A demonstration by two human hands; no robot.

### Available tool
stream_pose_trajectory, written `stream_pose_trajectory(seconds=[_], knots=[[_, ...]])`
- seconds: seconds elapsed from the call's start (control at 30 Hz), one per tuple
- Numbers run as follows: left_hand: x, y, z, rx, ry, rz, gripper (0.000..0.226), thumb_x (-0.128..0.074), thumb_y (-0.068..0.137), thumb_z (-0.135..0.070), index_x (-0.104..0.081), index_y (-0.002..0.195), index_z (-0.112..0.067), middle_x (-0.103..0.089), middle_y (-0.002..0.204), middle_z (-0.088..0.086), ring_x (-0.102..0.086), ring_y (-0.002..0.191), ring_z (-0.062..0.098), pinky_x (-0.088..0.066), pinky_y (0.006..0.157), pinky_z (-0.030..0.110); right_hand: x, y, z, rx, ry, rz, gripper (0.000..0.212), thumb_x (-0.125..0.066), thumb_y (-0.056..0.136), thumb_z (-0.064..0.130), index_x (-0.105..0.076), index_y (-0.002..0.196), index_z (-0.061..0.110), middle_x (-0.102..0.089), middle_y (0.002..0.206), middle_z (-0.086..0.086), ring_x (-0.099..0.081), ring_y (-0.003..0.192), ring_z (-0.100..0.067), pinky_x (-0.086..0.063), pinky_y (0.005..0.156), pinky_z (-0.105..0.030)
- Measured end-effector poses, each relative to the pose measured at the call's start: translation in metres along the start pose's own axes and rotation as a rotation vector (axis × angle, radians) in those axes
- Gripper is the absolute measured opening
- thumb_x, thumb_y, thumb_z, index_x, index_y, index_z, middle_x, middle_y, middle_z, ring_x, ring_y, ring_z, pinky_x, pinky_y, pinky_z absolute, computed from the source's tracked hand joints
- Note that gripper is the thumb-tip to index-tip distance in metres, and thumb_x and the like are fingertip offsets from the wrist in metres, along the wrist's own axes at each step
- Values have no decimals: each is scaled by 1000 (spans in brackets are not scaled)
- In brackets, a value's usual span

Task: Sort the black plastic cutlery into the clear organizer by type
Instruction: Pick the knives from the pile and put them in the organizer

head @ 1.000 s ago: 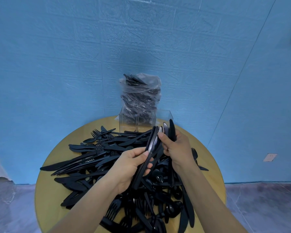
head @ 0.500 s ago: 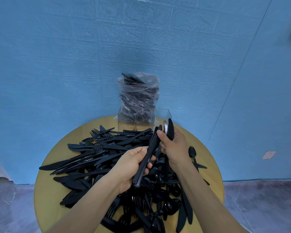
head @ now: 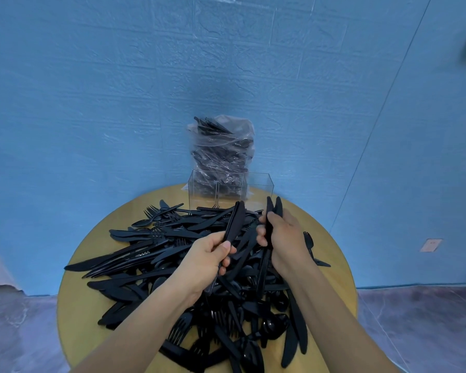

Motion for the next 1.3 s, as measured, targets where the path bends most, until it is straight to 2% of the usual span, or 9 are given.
stream_pose_trajectory(seconds=[0.1, 0.27, 0.4, 0.7, 0.8, 0.93, 1.07, 1.2, 1.3], knots=[[-4, 0, 0, -27, 17, -21, 29, -39, 100, -7, -61, 114, -19, -56, 83, -2, -47, 62, 6, -44, 57, 17, -3, -7, 3, -47, 103, -6, 24, -42, 100, 10, -57, 83, 2, -55, 65, -8, -53, 52, -16, -47, 54, -28], [-14, -8, -7, -84, -65, 44, 31, -40, 100, -8, -63, 104, -29, -70, 94, 6, -67, 79, 14, -54, 66, 23, -9, -13, 4, -107, 200, -35, 20, -51, 97, 10, -63, 82, 3, -65, 67, -10, -63, 52, -20, -56, 53, -35], [-15, -10, -6, -98, -80, 34, 28, -43, 100, -11, -63, 110, -28, -73, 96, -4, -69, 88, 13, -56, 75, 28, -10, -12, 1, -43, 156, -110, 17, -53, 95, 7, -62, 82, 2, -59, 62, -7, -51, 37, -6, -40, 37, -17], [-13, -11, -3, -82, -129, 25, 31, -47, 97, -5, -63, 110, -28, -70, 92, -3, -67, 75, 8, -51, 65, 19, -9, -9, -10, 56, 43, -110, 8, -65, 87, 7, -63, 80, 11, -61, 67, -4, -57, 52, -11, -45, 49, -21], [-10, -10, 0, -82, -93, 7, 31, -47, 97, -6, -64, 110, -27, -72, 96, -3, -68, 82, 9, -52, 68, 20, -2, -9, -8, 103, 23, -169, 18, -70, 83, 7, -55, 75, 13, -51, 63, -1, -45, 42, -3, -37, 41, -16], [-7, -10, 2, -82, -100, 6, 29, -48, 96, -6, -64, 116, -21, -72, 103, 4, -66, 88, 11, -51, 70, 16, 2, -15, -8, 115, 27, -75, 27, -71, 82, 7, -50, 64, 12, -39, 54, 1, -31, 40, -5, -28, 37, -16], [-11, -12, 0, -81, -120, 89, 28, -48, 97, -8, -63, 118, -18, -72, 103, 2, -67, 88, 14, -55, 75, 23, -1, -14, -11, 130, -74, -15, 28, -73, 80, 8, -50, 65, 14, -39, 56, 3, -35, 40, -4, -32, 39, -17], [-10, -12, -1, -63, -165, 125, 29, -49, 96, -7, -61, 121, -13, -70, 102, -1, -66, 88, 11, -55, 82, 32, 0, -9, -11, 172, -123, 9, 27, -75, 77, 7, -50, 85, 13, -47, 66, 0, -43, 40, -3, -39, 42, -18], [-10, -12, 0, -17, -254, 144, 28, -48, 95, -5, -62, 118, -14, -69, 101, 2, -69, 88, 16, -57, 72, 28, -1, -7, -12, 165, -132, 55, 28, -74, 79, 8, -49, 89, 12, -48, 70, -3, -46, 40, -6, -43, 44, -20]])
Point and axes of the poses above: each hand's wrist, its own y-axis towards the middle knuckle, its own x-axis out of the back of the hand, z = x × y, the point moved 2 cm from there along y, towards the middle knuckle
